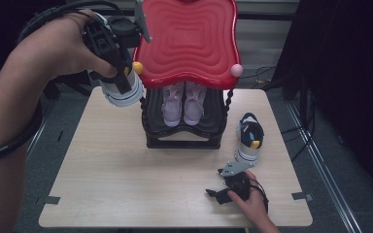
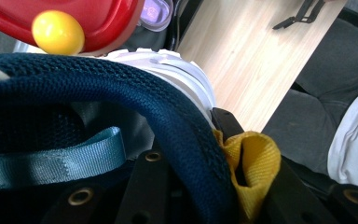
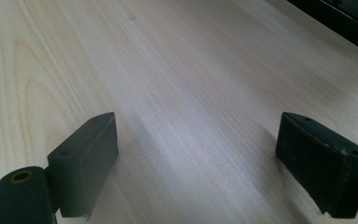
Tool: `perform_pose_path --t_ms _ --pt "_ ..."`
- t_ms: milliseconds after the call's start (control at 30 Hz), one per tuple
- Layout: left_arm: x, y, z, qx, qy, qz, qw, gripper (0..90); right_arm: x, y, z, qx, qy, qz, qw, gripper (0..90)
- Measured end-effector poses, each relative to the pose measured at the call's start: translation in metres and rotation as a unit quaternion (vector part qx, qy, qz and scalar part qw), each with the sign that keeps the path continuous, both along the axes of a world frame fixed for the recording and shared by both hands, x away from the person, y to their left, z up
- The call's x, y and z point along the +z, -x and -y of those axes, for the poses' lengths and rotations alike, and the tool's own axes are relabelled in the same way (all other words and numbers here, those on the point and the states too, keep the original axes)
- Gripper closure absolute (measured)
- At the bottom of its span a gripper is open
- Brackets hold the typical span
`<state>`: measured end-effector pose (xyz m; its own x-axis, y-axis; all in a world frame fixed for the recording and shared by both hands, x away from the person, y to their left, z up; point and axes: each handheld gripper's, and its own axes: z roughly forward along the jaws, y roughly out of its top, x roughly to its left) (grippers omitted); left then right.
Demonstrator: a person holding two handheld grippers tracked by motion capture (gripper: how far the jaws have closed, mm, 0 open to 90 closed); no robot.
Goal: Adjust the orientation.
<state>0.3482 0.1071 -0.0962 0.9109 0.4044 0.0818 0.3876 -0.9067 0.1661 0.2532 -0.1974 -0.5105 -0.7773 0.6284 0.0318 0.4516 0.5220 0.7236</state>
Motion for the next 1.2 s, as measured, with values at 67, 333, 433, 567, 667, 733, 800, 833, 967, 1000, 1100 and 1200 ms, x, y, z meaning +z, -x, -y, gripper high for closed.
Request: perform_pose_path --t_ms 67,333,433,567,667,733,800,833,967,1000,1100,1200 --pt "0.003 0.0 0.003 -0.003 -0.004 0.004 1.0 76.6 0.0 0.0 0.0 0.0 0.0 0.0 1.0 12.4" --pt "0.012 0.001 0.017 -0.022 -0.001 0.033 0.9992 76.6 0.0 0.0 0.0 -0.001 0.0 -0.001 1.0 12.4" --pt "0.015 0.0 0.022 -0.034 -0.002 0.046 0.9984 76.6 0.0 0.0 0.0 0.0 0.0 0.0 1.0 12.4" --pt "0.015 -0.002 0.029 -0.049 -0.002 0.064 0.9968 76.6 0.0 0.0 0.0 0.0 0.0 0.0 1.0 12.4" --pt "0.014 -0.004 0.035 -0.06 -0.004 0.08 0.995 76.5 0.0 0.0 0.0 0.0 0.0 0.0 1.0 12.4" --pt "0.014 -0.005 0.038 -0.069 -0.002 0.09 0.9936 76.6 0.0 0.0 0.0 0.0 0.0 -0.001 1.0 12.4" --pt "0.015 -0.007 0.042 -0.081 -0.006 0.094 0.9922 76.6 0.0 0.0 0.0 0.0 0.0 0.0 1.0 12.4" --pt "0.015 -0.008 0.044 -0.086 -0.008 0.097 0.9915 76.6 0.0 0.0 0.0 -0.001 -0.001 -0.002 1.0 12.4" --pt "0.014 -0.013 0.05 -0.106 -0.013 0.107 0.9885 76.5 0.0 0.0 0.0 -0.001 -0.001 -0.001 1.0 12.5" --pt "0.013 -0.015 0.052 -0.11 -0.013 0.109 0.9878 76.5 0.0 0.0 0.0 -0.001 -0.001 -0.002 1.0 12.4" --pt "0.009 -0.018 0.057 -0.115 -0.013 0.116 0.9865 76.2 0.0 0.0 0.0 -0.001 -0.001 -0.002 1.0 12.4" --pt "0.007 -0.024 0.063 -0.137 -0.023 0.121 0.9829 76.2 0.0 0.0 0.0 -0.001 -0.001 -0.002 1.0 12.4"
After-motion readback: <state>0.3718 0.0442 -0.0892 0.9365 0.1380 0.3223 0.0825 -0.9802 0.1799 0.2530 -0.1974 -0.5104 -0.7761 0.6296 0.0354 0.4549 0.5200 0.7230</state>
